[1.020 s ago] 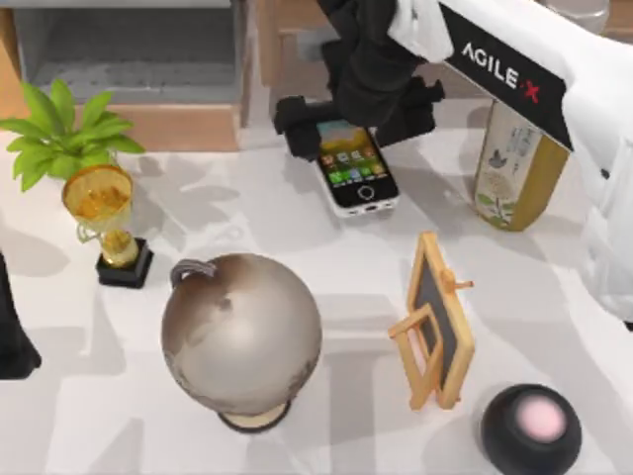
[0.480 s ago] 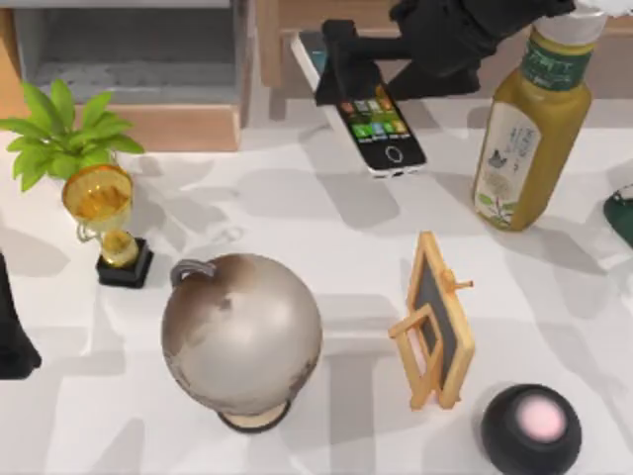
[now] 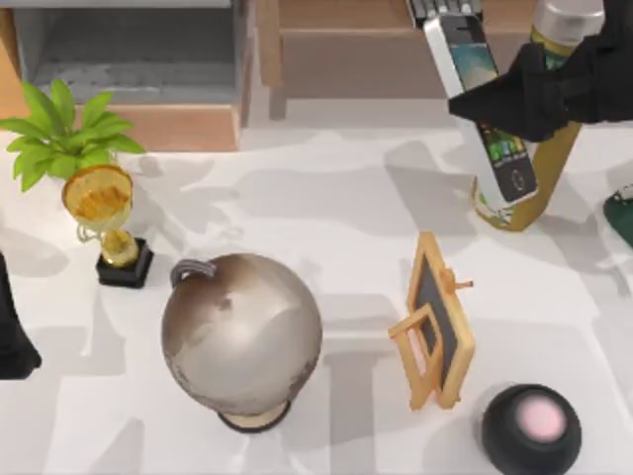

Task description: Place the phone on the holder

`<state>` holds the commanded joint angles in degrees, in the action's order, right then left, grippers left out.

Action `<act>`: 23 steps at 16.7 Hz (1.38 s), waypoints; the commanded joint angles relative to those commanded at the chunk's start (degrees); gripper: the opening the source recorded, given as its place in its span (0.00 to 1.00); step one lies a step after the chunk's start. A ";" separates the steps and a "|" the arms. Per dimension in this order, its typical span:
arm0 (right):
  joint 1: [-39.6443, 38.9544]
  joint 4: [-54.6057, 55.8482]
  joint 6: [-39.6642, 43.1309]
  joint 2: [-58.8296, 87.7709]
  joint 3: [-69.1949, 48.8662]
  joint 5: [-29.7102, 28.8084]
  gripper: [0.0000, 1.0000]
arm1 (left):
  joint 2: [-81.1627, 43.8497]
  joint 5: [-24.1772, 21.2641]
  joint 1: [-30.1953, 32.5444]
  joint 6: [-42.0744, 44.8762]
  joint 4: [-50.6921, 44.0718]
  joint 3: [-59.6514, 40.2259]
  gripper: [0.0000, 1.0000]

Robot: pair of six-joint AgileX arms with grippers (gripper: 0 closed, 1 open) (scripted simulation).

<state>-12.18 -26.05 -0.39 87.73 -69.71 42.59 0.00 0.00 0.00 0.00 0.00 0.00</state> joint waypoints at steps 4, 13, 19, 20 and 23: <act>12.20 15.46 5.73 -9.27 15.24 6.64 0.00 | 0.00 0.00 0.00 0.00 0.00 0.00 1.00; 40.30 45.68 17.07 -11.86 34.91 10.38 0.00 | 0.00 0.00 0.00 0.00 0.00 0.00 1.00; 43.31 48.68 18.15 -11.14 36.55 10.19 0.00 | 0.00 0.00 0.00 0.00 0.00 0.00 1.00; 43.31 48.68 18.15 -11.14 36.55 10.19 0.00 | 0.00 0.00 0.00 0.00 0.00 0.00 1.00; 42.88 49.26 17.78 -10.69 35.89 9.76 0.00 | 0.00 0.00 0.00 0.00 0.00 0.00 1.00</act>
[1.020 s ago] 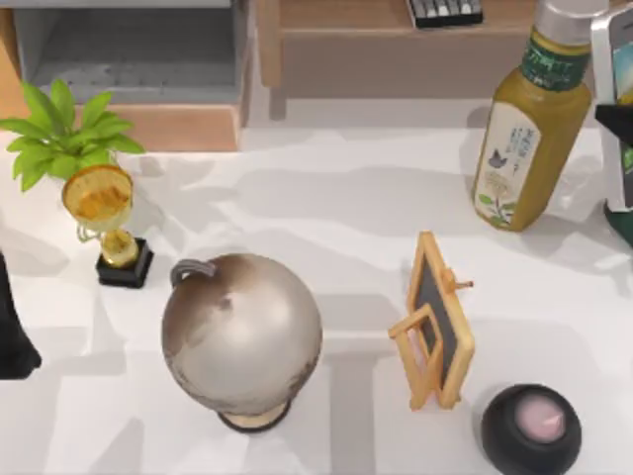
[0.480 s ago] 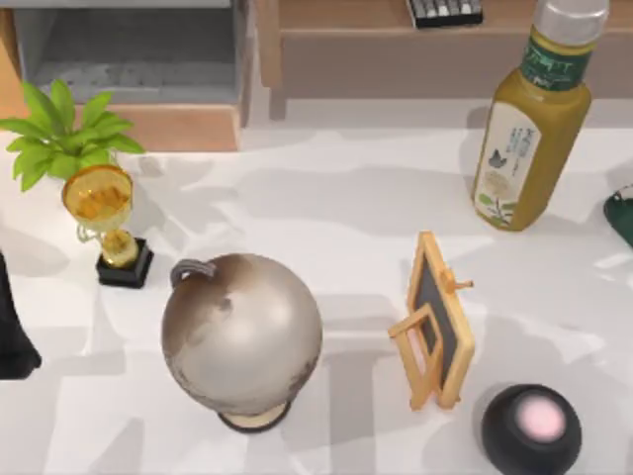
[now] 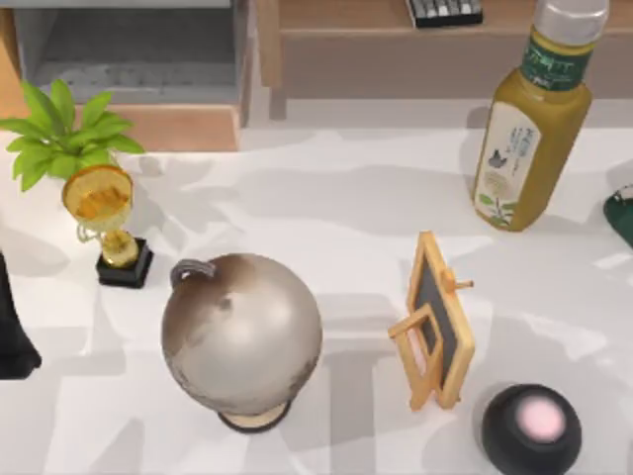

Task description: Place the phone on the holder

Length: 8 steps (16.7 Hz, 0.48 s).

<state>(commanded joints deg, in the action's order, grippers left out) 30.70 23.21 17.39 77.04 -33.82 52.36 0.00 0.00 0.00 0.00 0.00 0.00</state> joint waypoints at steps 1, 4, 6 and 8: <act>-0.64 0.89 -0.30 0.83 -0.58 -0.58 0.00 | 0.00 0.00 0.00 0.00 0.00 0.00 1.00; -4.64 4.30 -1.70 5.29 -2.32 -3.67 0.00 | 0.00 0.00 0.00 0.00 0.00 0.00 1.00; -6.75 6.82 -2.87 8.14 -2.88 -6.00 0.00 | 0.00 0.00 0.00 0.00 0.00 0.00 1.00; -7.63 8.73 -3.77 9.22 -2.73 -7.26 0.00 | 0.00 0.00 0.00 0.00 0.00 0.00 1.00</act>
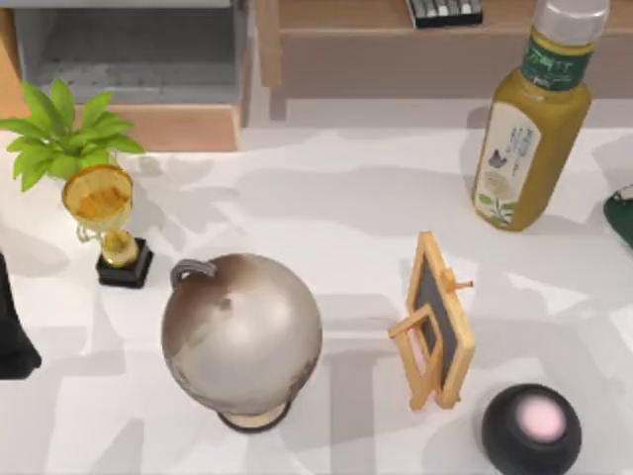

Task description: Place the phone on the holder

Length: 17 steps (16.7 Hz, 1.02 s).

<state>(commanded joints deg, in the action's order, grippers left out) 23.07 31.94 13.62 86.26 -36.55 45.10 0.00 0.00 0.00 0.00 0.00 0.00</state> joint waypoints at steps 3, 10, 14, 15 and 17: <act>-0.07 0.22 -0.12 0.06 0.06 -0.14 0.00 | 0.00 0.00 0.00 0.00 0.00 0.00 1.00; -0.07 0.22 -0.12 0.06 0.06 -0.14 0.45 | 0.00 0.00 0.00 0.00 0.00 0.00 1.00; -0.07 0.22 -0.12 0.06 0.06 -0.14 0.75 | 0.00 0.00 0.00 0.00 0.00 0.00 1.00; -0.07 0.22 -0.12 0.06 0.06 -0.14 0.83 | 0.00 0.00 0.00 0.00 0.00 0.00 1.00; -0.07 0.22 -0.12 0.06 0.06 -0.14 0.98 | 0.00 0.00 0.00 0.00 0.00 0.00 1.00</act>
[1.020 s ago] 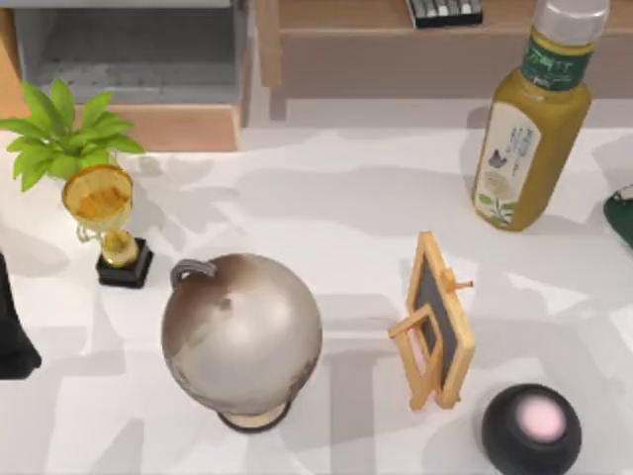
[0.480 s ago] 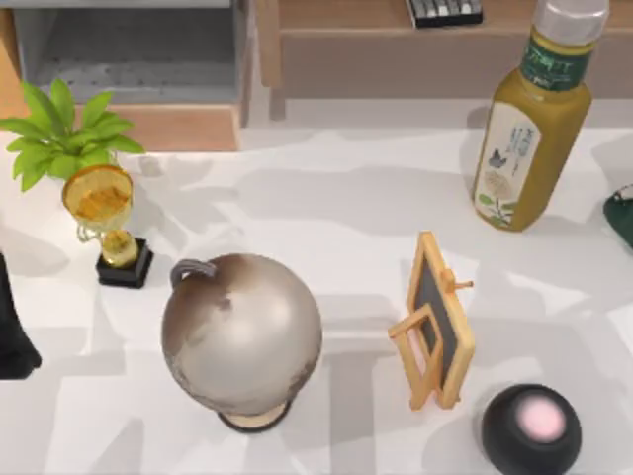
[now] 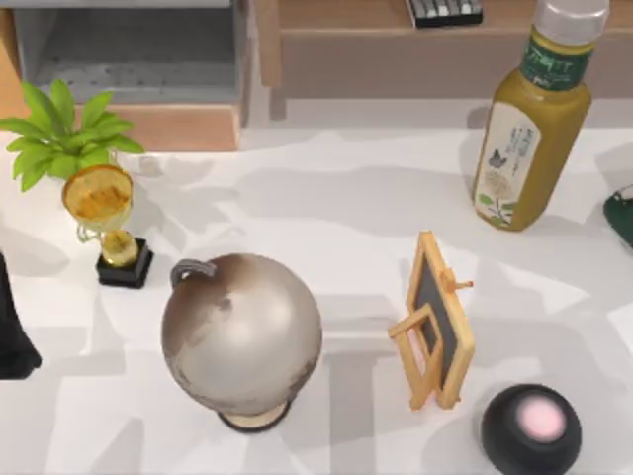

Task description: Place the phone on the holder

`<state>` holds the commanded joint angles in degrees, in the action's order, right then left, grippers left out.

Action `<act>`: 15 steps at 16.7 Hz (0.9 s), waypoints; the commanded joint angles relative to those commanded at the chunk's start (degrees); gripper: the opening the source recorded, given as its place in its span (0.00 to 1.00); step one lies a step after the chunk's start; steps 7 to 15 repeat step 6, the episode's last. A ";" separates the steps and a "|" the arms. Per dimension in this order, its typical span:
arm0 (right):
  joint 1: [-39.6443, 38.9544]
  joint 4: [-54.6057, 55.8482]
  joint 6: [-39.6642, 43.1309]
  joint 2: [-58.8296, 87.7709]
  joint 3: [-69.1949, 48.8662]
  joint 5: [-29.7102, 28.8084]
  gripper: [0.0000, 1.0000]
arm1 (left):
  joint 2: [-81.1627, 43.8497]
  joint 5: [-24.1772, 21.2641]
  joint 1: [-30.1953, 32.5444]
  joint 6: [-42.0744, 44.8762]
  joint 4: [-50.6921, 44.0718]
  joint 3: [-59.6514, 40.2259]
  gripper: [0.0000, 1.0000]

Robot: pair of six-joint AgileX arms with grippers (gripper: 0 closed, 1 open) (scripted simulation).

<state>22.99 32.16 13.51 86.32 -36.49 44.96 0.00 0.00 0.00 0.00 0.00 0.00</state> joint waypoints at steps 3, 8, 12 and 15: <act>0.00 0.00 0.00 0.00 0.00 0.00 1.00 | 0.00 0.00 0.00 0.00 0.00 0.00 1.00; 0.00 0.00 0.00 0.00 0.00 0.00 1.00 | 0.00 0.00 0.00 0.00 0.00 0.00 1.00; 0.00 0.00 0.00 0.00 0.00 0.00 1.00 | 0.00 0.00 0.00 0.00 0.00 0.00 1.00; 0.00 0.00 0.00 0.00 0.00 0.00 1.00 | 0.00 0.00 0.00 0.00 0.00 0.00 1.00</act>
